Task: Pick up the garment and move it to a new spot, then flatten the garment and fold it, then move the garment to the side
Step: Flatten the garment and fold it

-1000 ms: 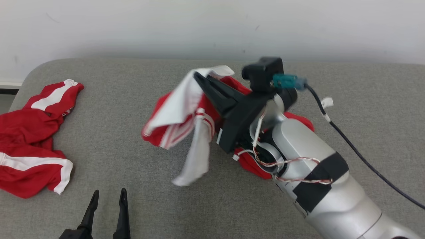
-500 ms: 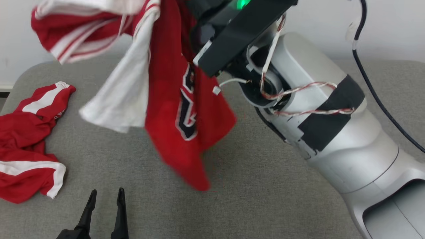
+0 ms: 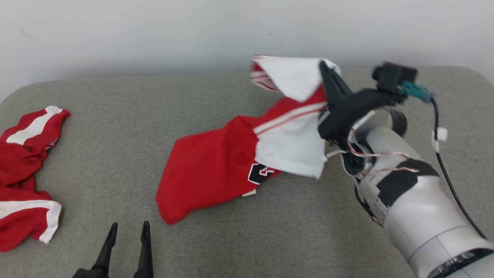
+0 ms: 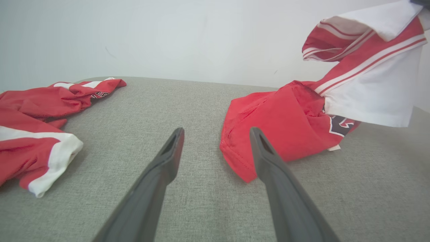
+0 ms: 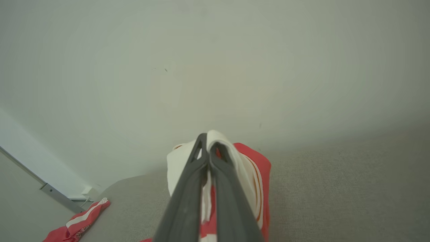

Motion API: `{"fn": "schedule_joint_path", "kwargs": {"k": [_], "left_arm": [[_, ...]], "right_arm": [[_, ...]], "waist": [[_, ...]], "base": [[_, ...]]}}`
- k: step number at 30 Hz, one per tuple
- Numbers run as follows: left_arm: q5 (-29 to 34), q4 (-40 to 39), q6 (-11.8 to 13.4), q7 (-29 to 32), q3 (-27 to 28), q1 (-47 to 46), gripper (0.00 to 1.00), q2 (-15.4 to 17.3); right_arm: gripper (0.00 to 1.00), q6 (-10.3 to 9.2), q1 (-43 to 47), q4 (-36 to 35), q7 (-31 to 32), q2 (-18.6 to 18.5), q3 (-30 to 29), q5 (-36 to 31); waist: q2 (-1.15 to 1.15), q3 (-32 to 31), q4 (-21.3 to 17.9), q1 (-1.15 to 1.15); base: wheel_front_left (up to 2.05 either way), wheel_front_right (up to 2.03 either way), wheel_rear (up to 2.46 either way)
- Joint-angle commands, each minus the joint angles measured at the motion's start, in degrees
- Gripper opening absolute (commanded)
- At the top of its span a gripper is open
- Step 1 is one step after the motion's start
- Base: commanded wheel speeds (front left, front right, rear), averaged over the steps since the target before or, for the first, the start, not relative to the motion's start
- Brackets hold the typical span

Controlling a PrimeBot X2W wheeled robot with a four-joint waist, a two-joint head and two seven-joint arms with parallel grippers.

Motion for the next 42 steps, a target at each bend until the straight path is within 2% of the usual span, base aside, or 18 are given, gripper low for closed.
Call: {"fn": "schedule_joint_path", "kwargs": {"k": [1,7,15,16,17,22,28,31,38,40,42], "left_arm": [[0.5,-0.1,0.1,-0.2,-0.1,0.7,1.0,0.0],[0.7,-0.1,0.1,-0.2,-0.4,0.8,1.0,0.1],[0.8,-0.3,0.1,-0.2,-0.6,0.5,1.0,0.3],[0.8,-0.2,0.1,-0.2,-0.7,0.5,1.0,0.3],[0.8,-0.2,0.1,-0.2,-0.7,0.5,1.0,0.3],[0.9,-0.1,0.1,-0.2,-0.9,0.2,1.0,0.3],[0.7,-0.3,0.1,-0.2,-0.6,0.3,1.0,0.2],[0.7,-0.7,0.1,-0.2,0.0,0.3,1.0,0.2],[0.6,-1.3,0.1,-0.2,1.0,1.0,1.0,0.1],[0.6,-1.3,0.1,-0.2,1.2,1.1,1.0,0.1],[0.6,-1.4,0.1,-0.2,1.2,1.0,1.0,0.0]], "right_arm": [[0.0,-0.12,1.8,1.9,-1.5,-0.4,-2.3,0.2],[0.0,-0.12,7.6,6.1,-3.7,-2.2,-10.7,1.1],[0.0,-0.12,15.8,2.4,-3.7,-5.2,-26.6,-5.2],[0.69,-0.12,16.8,2.3,-3.6,-4.9,-28.6,-6.4],[1.0,-0.12,17.7,2.0,-3.6,-4.5,-30.4,-7.4],[1.0,-0.12,21.5,0.5,-3.6,-2.7,-36.0,-12.8],[1.0,-0.12,25.2,-0.2,-3.2,-1.8,-36.6,-17.8],[1.0,-0.12,27.8,-2.3,-3.0,-2.6,-35.8,-22.9],[1.0,-0.12,35.7,-13.0,-0.7,-1.2,-36.2,-35.4],[1.0,-0.13,38.0,-16.9,1.7,-0.1,-36.7,-38.0],[1.0,-0.13,41.2,-22.5,6.9,1.0,-36.9,-40.1]], "waist": [[0.0,-0.2,-0.4,0.0],[0.0,-0.2,-1.2,0.0],[0.0,0.1,-1.9,0.0],[0.0,0.0,-2.0,0.0],[0.0,0.0,-2.0,0.0],[0.0,-0.1,-2.1,0.0],[0.0,-0.3,-2.0,0.0],[0.0,-0.4,-1.9,0.0],[0.0,-0.6,-2.3,0.0],[0.0,-0.5,-2.4,0.0],[0.0,-0.4,-2.3,0.0]], "base": [[0.0,0.0,0.0],[0.0,0.0,0.0],[0.0,0.0,0.0],[0.0,0.0,0.0],[0.0,0.0,0.0],[0.0,0.0,0.0],[0.0,0.0,0.0],[0.0,0.0,0.0],[0.0,0.0,0.0],[0.0,0.0,0.0],[0.0,0.0,0.0]]}}
